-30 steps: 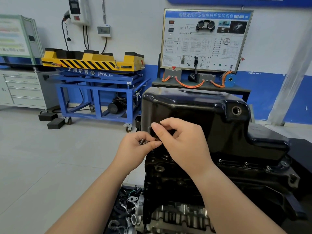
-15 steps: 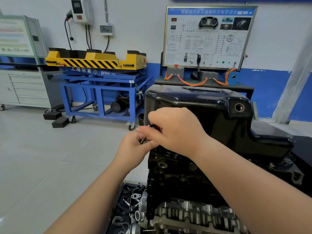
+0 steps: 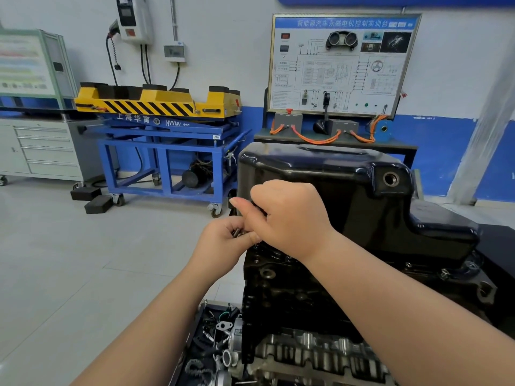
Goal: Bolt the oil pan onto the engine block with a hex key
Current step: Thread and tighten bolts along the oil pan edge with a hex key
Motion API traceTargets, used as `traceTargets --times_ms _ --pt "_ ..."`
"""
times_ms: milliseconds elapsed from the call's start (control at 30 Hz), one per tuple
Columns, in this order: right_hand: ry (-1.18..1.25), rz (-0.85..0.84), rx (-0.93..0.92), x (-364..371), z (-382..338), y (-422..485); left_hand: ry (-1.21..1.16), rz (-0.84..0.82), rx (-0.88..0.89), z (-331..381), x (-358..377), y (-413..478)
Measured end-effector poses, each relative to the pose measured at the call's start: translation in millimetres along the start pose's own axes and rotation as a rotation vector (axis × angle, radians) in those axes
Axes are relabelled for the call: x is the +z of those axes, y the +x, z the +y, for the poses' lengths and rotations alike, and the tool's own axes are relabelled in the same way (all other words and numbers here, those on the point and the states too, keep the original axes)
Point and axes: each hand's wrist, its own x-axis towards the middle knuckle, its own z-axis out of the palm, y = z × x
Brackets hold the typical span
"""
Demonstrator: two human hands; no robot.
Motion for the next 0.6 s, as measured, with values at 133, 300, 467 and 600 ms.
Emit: traceTargets --times_ms 133,300,467,600 --pt "-0.019 0.013 0.055 0.6 -2.8 -2.5 0.029 -0.018 0.01 3.6 -1.6 -0.2" --pt "-0.024 0.047 0.086 0.5 -7.5 -2.3 0.053 -0.045 -0.005 6.5 -3.3 1.0" --pt "0.019 0.088 0.182 4.3 -10.9 -6.4 0.081 -0.079 -0.008 7.2 -6.4 2.4" --pt "0.185 -0.004 0.304 2.7 -15.2 -10.9 0.119 -0.063 0.047 7.5 -6.4 -0.8"
